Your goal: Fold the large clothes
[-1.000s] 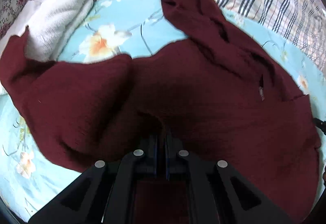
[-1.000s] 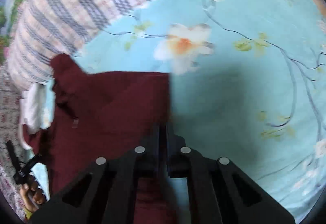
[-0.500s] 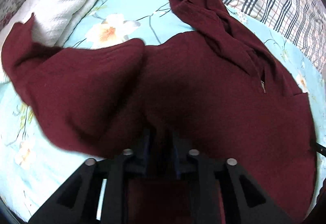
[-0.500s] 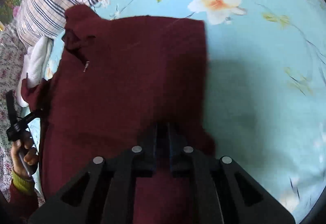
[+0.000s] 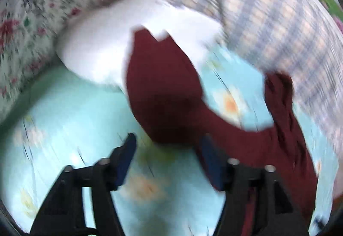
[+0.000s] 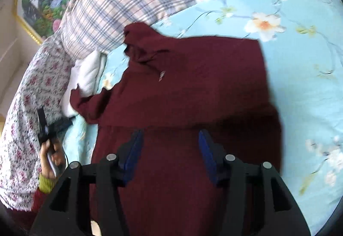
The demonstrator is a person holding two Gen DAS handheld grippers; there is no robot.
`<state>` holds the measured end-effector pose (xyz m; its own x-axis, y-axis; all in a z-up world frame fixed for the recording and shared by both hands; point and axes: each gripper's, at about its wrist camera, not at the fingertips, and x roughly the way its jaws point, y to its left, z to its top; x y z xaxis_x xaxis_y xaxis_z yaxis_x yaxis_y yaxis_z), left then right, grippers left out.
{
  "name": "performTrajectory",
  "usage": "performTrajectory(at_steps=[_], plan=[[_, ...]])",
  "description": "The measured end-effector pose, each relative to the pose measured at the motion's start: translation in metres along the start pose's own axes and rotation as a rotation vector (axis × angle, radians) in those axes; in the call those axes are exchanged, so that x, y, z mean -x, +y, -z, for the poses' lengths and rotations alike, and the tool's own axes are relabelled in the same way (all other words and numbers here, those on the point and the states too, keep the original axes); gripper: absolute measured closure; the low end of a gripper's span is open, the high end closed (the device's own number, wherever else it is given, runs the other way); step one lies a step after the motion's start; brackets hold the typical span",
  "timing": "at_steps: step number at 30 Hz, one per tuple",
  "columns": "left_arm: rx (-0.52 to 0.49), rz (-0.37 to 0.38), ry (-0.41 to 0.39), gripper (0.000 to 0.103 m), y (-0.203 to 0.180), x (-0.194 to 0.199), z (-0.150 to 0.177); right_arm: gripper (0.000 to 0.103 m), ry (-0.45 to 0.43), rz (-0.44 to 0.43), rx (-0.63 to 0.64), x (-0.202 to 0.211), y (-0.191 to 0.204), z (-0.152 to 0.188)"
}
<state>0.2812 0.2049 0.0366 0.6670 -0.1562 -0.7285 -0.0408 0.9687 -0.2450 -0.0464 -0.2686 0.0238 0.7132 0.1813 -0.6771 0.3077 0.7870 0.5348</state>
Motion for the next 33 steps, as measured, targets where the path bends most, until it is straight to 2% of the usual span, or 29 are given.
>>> performTrajectory(at_steps=[2, 4, 6, 8, 10, 11, 12, 13, 14, 19, 24, 28, 33], plan=[[0.045, -0.006, -0.016, 0.035, 0.017, -0.013, -0.037, 0.048, 0.025, -0.012, 0.006, -0.01, 0.006, 0.003], [0.041, -0.016, -0.018, 0.035, 0.024, -0.028, -0.065, 0.048, 0.053, -0.021, 0.025, -0.012, 0.009, 0.005], [0.007, -0.079, -0.007, 0.033, 0.026, -0.05, -0.09, 0.048, 0.075, -0.023, 0.042, -0.017, 0.013, 0.009], [-0.008, -0.105, 0.025, 0.033, 0.029, -0.071, -0.101, 0.048, 0.092, -0.023, 0.049, -0.023, 0.017, 0.011], [0.005, -0.085, 0.025, 0.037, 0.035, -0.08, -0.108, 0.048, 0.105, -0.022, 0.045, -0.028, 0.017, 0.012], [0.006, -0.065, 0.009, 0.053, 0.034, -0.08, -0.11, 0.048, 0.111, -0.02, 0.041, -0.029, 0.016, 0.014], [-0.004, -0.044, -0.01, 0.063, 0.032, -0.078, -0.111, 0.048, 0.116, -0.017, 0.036, -0.032, 0.015, 0.014], [-0.005, -0.026, -0.021, 0.089, 0.032, -0.076, -0.111, 0.048, 0.12, -0.015, 0.029, -0.035, 0.015, 0.014], [0.0, 0.008, -0.032, 0.097, 0.032, -0.071, -0.11, 0.048, 0.123, -0.015, 0.021, -0.038, 0.015, 0.014], [-0.012, 0.074, -0.113, 0.098, 0.013, -0.036, -0.091, 0.048, 0.123, -0.026, 0.012, -0.042, 0.019, 0.016], [-0.052, 0.23, -0.153, 0.098, -0.042, 0.011, -0.053, 0.048, 0.097, -0.044, 0.026, -0.032, 0.026, 0.017], [-0.107, 0.388, -0.128, 0.098, -0.109, 0.041, -0.001, 0.048, 0.068, -0.053, 0.008, -0.022, 0.02, 0.019], [-0.211, 0.535, -0.058, 0.098, -0.202, 0.052, 0.065, 0.048, 0.029, -0.064, -0.035, -0.004, 0.006, 0.021]])
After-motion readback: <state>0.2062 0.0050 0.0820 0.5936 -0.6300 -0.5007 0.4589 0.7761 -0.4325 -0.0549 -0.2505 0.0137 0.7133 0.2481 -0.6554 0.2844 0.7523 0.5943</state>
